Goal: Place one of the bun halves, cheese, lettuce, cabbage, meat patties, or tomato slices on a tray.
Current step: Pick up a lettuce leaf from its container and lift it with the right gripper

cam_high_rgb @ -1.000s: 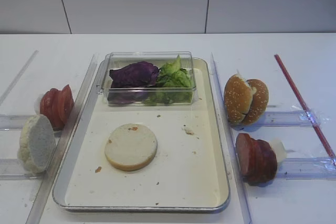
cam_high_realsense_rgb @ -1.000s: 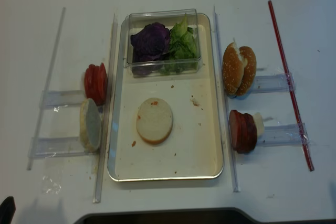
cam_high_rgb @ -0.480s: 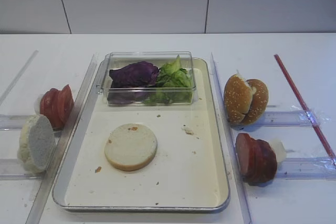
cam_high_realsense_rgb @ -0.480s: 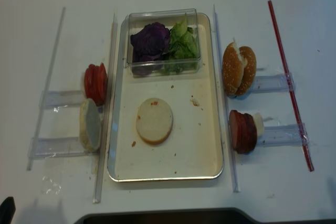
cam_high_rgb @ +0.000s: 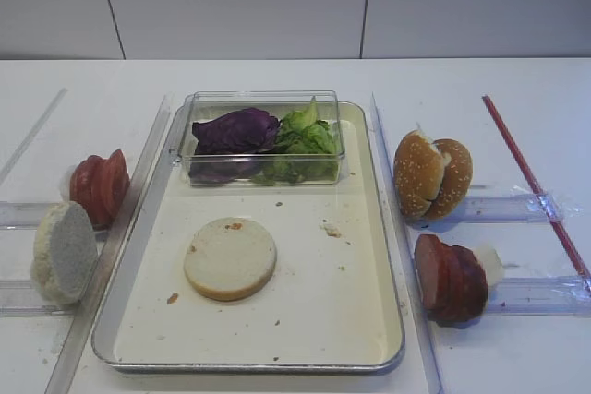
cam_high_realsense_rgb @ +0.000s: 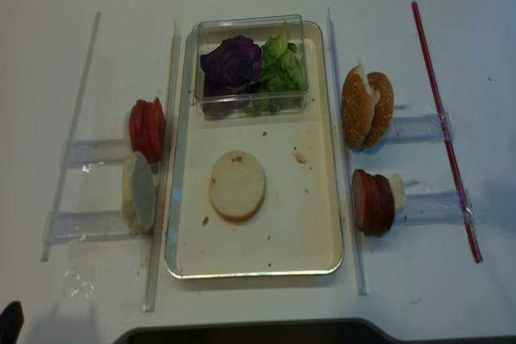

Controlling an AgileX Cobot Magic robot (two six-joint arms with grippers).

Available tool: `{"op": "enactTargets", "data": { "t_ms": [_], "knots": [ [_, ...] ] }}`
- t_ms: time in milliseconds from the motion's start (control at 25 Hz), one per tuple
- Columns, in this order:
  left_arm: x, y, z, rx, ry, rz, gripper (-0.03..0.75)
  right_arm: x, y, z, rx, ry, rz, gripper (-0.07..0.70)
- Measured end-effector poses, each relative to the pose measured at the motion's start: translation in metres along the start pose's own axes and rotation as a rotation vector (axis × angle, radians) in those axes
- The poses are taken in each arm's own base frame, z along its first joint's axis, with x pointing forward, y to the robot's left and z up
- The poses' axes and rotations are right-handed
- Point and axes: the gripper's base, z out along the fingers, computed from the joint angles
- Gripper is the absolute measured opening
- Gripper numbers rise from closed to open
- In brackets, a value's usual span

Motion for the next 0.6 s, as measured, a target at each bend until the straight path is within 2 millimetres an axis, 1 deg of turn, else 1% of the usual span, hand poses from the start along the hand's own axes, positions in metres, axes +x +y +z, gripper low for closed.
{"op": "enactTargets", "data": {
  "t_ms": [40, 200, 320, 440, 480, 600],
  "knots": [
    [0.0, 0.0, 0.0, 0.0, 0.0, 0.0, 0.368, -0.012, 0.002, 0.001, -0.011, 0.005, 0.007, 0.438],
    [0.0, 0.0, 0.0, 0.0, 0.0, 0.0, 0.368, -0.058, 0.01, 0.025, -0.065, 0.072, 0.052, 0.474],
    [0.0, 0.0, 0.0, 0.0, 0.0, 0.0, 0.368, -0.088, 0.018, 0.049, -0.081, 0.122, 0.039, 0.496],
    [0.0, 0.0, 0.0, 0.0, 0.0, 0.0, 0.368, -0.108, 0.042, 0.078, -0.077, 0.179, -0.029, 0.501],
    [0.0, 0.0, 0.0, 0.0, 0.0, 0.0, 0.368, -0.112, 0.054, 0.087, -0.074, 0.198, -0.064, 0.501],
    [0.0, 0.0, 0.0, 0.0, 0.0, 0.0, 0.366, -0.125, 0.092, 0.123, -0.06, 0.25, -0.16, 0.503]
  ]
}}
